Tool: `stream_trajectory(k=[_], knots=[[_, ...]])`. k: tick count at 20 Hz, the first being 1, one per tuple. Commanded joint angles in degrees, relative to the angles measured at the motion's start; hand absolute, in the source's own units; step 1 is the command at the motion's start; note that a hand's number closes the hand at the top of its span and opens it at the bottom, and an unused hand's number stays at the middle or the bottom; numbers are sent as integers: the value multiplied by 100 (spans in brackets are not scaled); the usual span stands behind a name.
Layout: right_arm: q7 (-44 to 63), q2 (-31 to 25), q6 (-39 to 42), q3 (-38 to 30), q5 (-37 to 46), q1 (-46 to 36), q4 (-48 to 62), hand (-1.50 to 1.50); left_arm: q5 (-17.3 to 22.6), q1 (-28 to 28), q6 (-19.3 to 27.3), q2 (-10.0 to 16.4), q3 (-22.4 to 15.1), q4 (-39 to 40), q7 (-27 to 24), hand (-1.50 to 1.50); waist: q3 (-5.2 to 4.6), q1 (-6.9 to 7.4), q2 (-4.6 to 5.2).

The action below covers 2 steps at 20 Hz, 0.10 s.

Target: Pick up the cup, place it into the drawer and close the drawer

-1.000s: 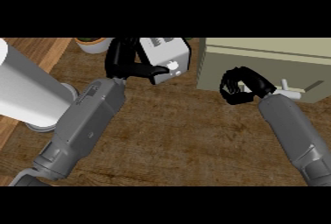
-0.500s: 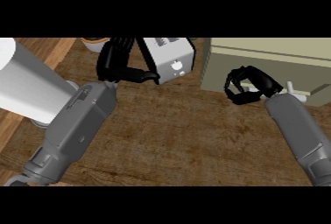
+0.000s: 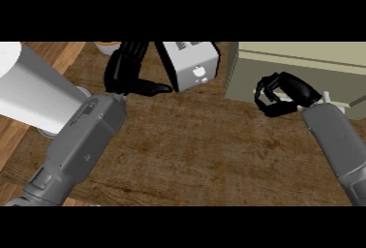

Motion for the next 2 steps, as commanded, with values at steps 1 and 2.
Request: stream_trajectory(k=[1,2], knots=[[493,-711,-639,-511,32,-1029,173,150,30,105,-79,38,-7,-53,50,-150,-100,219,41],[446,-760,-547,-472,45,-996,151,150,6,81,-67,17,-24,-49,37,-150,-96,171,71]])
